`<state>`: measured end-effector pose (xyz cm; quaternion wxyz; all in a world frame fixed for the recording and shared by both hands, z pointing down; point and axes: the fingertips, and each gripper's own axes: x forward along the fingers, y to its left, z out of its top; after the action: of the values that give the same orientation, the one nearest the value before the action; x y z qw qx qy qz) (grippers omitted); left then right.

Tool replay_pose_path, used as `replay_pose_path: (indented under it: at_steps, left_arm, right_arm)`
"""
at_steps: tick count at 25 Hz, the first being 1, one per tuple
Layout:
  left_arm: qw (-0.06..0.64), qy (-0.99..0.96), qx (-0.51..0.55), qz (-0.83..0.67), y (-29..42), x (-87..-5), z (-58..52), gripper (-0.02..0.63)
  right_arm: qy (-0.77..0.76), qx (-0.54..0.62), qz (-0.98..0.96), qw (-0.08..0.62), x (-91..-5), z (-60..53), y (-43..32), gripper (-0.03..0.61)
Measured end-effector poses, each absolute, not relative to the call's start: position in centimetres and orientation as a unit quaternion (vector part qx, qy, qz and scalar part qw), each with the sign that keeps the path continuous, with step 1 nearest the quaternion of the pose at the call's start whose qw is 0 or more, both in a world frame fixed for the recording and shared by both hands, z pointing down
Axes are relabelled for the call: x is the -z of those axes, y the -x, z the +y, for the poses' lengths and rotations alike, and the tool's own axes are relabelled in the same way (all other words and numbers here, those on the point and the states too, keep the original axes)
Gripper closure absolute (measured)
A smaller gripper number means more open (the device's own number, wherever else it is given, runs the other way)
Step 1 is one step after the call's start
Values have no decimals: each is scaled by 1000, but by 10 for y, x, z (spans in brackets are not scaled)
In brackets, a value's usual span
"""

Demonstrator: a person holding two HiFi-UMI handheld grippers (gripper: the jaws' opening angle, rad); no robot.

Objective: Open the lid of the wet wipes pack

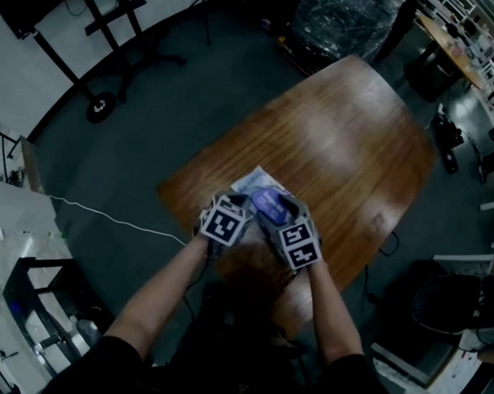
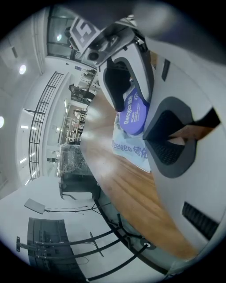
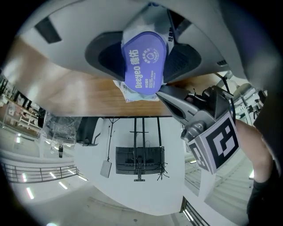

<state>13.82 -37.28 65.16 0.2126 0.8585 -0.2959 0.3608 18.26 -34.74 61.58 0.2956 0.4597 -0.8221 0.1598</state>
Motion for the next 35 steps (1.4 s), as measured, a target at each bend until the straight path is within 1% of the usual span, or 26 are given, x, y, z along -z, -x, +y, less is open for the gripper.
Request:
replay_pose_path:
  at_steps: [3,11,19,23,25,30,35]
  left_arm:
    - [217,-860,-358,-293,-138,-653,-373,609]
    - [224,-862,-347,-295,-139,-652,-372,609]
    - [228,-861,-347,-295,-140,-653,-372,609]
    - [229,-859,-348,-297,-139,-653,-372,609]
    - [231,-858,-349,-297,-139,-654,-372,609]
    - [228,-856,-354,-300,-138,-653,-373,609]
    - [225,-852,-360,-305,-136,-654,-373,609]
  right_arm:
    - [-447,-184,-827,288,-615,-349,-184,299]
    - [-431,-203,-834,278,-616,-350,-188,299]
    - [-406,-258,-845,235,-609,-351,-191,301]
    - [-413,-240,-849,224,-594,-350,-195,306]
    - [-421,-218,-852,221,-583,-350,-197,332]
    - [-432,-185,-855,217,-562,-352,-202,438]
    - [-465,-160,-846,207,-548,-363,-221,522]
